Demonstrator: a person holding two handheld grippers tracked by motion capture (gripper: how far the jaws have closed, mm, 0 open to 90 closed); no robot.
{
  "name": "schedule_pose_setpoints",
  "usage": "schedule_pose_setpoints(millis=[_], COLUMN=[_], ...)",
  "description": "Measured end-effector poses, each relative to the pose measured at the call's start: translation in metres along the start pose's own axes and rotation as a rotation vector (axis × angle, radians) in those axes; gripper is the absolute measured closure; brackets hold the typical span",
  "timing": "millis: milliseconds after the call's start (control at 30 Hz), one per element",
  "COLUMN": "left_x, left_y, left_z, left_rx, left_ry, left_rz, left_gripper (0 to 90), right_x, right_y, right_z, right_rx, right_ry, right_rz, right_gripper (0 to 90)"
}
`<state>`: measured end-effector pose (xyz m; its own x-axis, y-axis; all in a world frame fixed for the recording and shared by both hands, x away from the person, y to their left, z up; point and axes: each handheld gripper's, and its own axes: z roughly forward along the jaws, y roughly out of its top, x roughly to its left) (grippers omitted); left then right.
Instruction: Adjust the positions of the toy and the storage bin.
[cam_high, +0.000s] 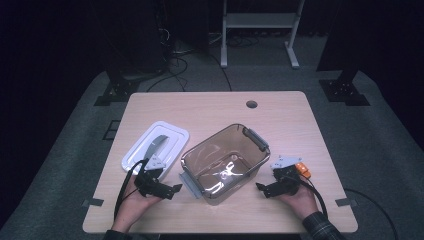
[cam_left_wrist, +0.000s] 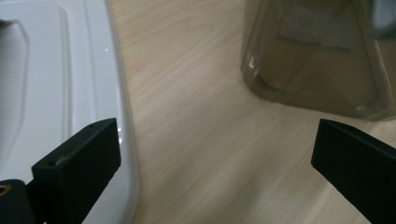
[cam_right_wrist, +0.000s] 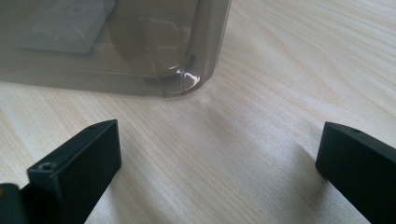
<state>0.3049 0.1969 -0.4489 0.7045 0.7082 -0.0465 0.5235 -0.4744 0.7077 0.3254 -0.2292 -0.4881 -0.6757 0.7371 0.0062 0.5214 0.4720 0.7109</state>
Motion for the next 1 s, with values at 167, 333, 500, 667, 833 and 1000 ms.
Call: schedule_pose_setpoints(millis=[167, 333, 500, 667, 833, 1000], left_x=[-0.009, -0.016, -0.02, -0.022, -0.023, -0.022], left_y=[-0.007, -0.013, -0.017, -0.02, -0.024, -0.026], left_z=[0.007, 0.015, 0.02, 0.025, 0.027, 0.027], left_rx=[0.008, 0.014, 0.029, 0.038, 0.007, -0.006], left_ry=[-0.032, -0.062, -0.062, -0.049, -0.029, -0.037], left_rz=[0.023, 0.033, 0.052, 0.074, 0.12, 0.121], left_gripper=[0.4, 0.4, 0.4, 0.0, 0.0, 0.0], right_x=[0.0, 0.0, 0.0, 0.0, 0.0, 0.0], right_y=[0.0, 0.0, 0.0, 0.0, 0.002, 0.003], right_z=[0.0, 0.0, 0.0, -0.001, -0.002, -0.006], right_rx=[0.0, 0.0, 0.0, 0.011, 0.03, 0.041], right_ry=[0.0, 0.0, 0.0, 0.0, -0.006, -0.023], right_rz=[0.004, 0.004, 0.004, 0.001, -0.004, -0.008], right_gripper=[0.0, 0.0, 0.0, 0.0, 0.0, 0.0])
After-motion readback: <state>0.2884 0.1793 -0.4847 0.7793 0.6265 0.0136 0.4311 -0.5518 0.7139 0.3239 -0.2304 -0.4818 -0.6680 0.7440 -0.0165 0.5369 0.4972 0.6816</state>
